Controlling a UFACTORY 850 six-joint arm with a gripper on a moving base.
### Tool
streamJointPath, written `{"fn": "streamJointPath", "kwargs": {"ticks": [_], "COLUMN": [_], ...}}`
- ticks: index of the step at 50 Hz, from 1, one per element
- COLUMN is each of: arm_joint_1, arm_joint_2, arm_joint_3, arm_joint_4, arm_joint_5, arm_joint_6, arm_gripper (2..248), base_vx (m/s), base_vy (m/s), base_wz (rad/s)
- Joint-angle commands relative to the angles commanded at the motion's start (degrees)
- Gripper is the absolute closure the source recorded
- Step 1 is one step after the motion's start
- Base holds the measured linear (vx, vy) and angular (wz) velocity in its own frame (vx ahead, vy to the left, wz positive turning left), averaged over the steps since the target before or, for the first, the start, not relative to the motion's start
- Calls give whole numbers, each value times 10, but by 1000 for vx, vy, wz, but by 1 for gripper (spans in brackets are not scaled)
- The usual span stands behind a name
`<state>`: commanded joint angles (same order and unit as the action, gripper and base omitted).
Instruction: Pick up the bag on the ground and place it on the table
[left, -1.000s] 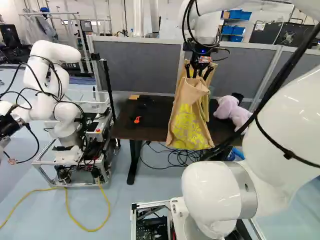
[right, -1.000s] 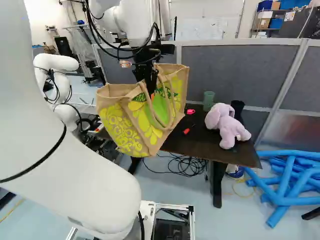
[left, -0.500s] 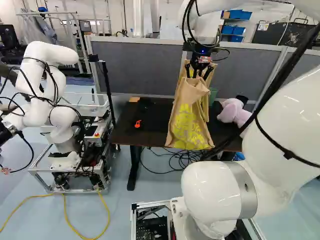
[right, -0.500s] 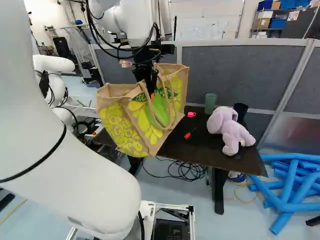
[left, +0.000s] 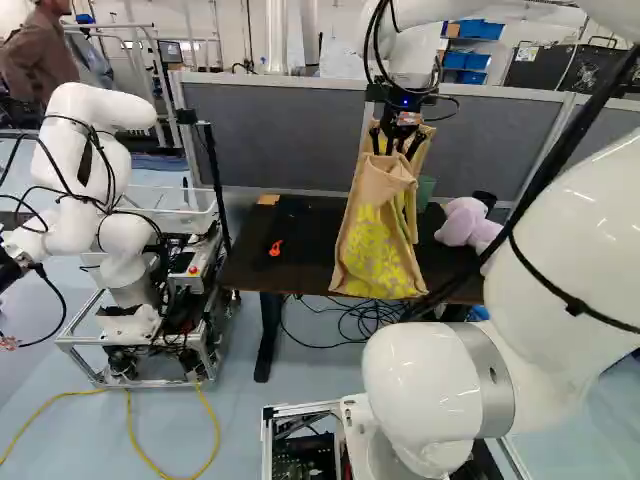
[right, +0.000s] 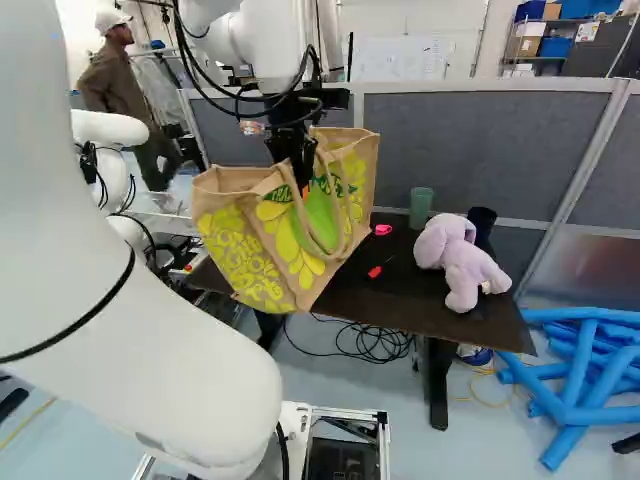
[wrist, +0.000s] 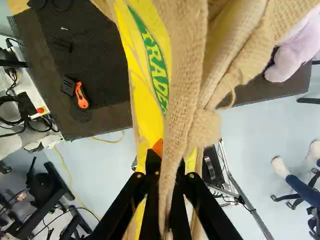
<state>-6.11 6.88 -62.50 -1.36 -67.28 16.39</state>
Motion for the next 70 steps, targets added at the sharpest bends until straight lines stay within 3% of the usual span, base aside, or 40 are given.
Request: {"fn": "streamJointPath", "kwargs": {"ticks": [70], "arm_joint_1": [11], "arm_joint_2": [-139], "arm_joint_3": [-121], "arm_joint_4": [0], "arm_joint_5": [29], "arm_joint_6": [0], "arm_gripper": [229], "base_vx": [0], "base_vy": [0], "base_wz": [0]}}
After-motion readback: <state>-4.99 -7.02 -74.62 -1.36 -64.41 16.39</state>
